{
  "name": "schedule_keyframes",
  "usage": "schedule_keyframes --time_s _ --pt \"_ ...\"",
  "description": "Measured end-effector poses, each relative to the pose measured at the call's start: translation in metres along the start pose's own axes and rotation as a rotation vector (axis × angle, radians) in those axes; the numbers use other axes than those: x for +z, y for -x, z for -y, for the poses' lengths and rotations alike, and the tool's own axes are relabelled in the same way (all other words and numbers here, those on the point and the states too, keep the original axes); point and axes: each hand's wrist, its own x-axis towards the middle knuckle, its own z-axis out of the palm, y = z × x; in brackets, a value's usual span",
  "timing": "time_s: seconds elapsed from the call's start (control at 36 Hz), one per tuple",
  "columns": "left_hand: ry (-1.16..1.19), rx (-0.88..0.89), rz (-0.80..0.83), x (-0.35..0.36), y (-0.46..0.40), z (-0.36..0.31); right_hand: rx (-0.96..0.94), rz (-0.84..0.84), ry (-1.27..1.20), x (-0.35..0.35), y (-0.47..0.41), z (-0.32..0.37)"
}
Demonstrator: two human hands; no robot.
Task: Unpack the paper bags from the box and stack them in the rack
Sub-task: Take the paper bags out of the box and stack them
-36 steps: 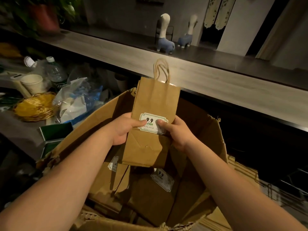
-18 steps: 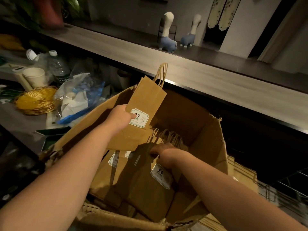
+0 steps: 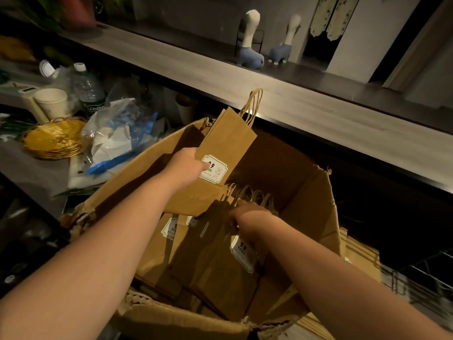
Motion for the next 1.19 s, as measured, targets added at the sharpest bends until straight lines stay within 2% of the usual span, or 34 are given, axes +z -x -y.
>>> schedule_keyframes --time_s 0.08,0.19,0.33,0.47,0.78,0.97,1.19 --pt "0.005 0.006 0.014 0.0 0.0 -0.001 0.034 0.012 -0.073 -0.006 0.003 -0.009" --pt "0.035 -0.001 0.032 -0.001 0.0 -0.004 0.122 0.015 0.027 -0.011 0.004 -0.023" --pt "0.098 -0.03 0.071 -0.002 0.001 -0.006 0.072 0.003 0.013 -0.017 0.004 -0.029" --pt "0.069 -0.036 0.122 -0.001 0.003 -0.005 -0.056 -0.309 -0.064 -0.029 0.019 -0.029" --pt "-0.078 -0.101 0.222 0.005 0.01 -0.004 -0.11 -0.668 -0.009 -0.045 0.032 -0.017" --pt "-0.112 -0.148 0.28 0.008 0.007 0.001 -0.11 -0.83 0.076 -0.052 0.04 -0.006" --pt "-0.063 -0.107 0.33 0.008 0.018 -0.011 -0.035 -0.991 0.07 -0.049 0.04 -0.01"
